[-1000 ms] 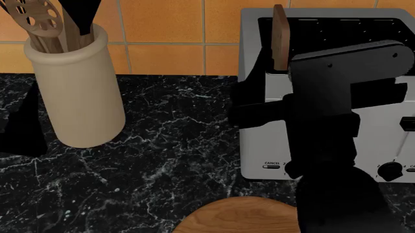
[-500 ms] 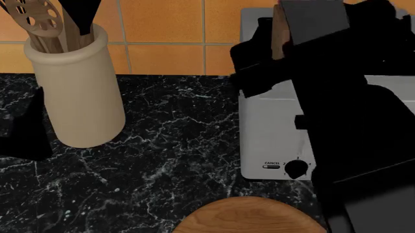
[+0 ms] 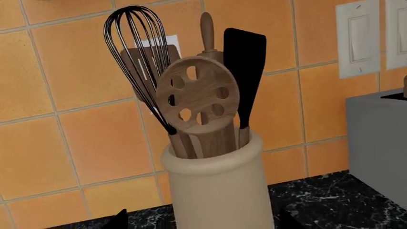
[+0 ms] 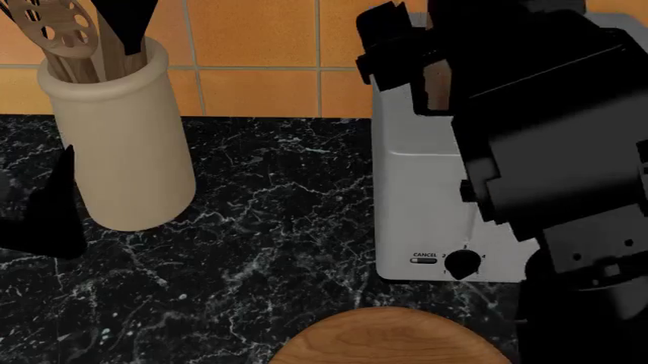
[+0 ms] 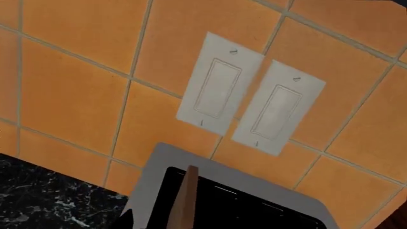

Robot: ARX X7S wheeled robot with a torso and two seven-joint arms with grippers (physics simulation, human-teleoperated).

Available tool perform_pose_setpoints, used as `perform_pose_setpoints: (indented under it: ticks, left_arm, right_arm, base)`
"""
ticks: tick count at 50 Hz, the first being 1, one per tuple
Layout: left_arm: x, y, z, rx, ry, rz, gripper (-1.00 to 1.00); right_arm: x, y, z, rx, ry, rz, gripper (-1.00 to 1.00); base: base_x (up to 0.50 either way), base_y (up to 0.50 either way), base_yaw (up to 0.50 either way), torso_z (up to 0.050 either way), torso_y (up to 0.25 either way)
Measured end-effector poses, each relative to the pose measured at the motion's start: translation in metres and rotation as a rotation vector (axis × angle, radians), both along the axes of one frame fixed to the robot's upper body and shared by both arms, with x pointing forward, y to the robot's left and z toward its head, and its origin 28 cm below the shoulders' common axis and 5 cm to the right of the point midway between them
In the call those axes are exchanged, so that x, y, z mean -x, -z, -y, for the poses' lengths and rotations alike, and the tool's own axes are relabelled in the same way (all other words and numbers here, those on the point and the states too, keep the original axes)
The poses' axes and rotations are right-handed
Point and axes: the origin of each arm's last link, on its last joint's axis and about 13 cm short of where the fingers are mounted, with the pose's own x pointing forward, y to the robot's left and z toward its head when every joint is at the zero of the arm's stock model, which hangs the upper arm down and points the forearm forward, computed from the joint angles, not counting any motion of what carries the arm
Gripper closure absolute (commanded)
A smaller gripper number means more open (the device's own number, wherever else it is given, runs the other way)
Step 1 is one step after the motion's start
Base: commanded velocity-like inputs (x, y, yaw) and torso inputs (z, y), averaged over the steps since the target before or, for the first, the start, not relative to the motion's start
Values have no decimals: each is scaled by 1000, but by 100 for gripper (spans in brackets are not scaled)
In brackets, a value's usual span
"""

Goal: Place the toasted item on a plate.

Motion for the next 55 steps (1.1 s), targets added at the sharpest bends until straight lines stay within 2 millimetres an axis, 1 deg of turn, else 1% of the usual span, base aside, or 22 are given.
perform_pose_setpoints:
  ticks: [10,24,55]
  left_arm:
    - [0,5,-4,3,-8,-6,-100]
    - [-1,11,-6,0,-11,-17,-100]
    - [-1,16,-6,-4,-18,-34,-100]
  right_arm:
    - [-17,4,-7,0,0,-43,-100]
    - [-33,14,-10,-10,18,-75,-100]
    - [-61,42,-9,-47,55,-123,-100]
  base:
    - [0,0,0,0,0]
    - [0,0,0,0,0]
    - [0,0,0,0,0]
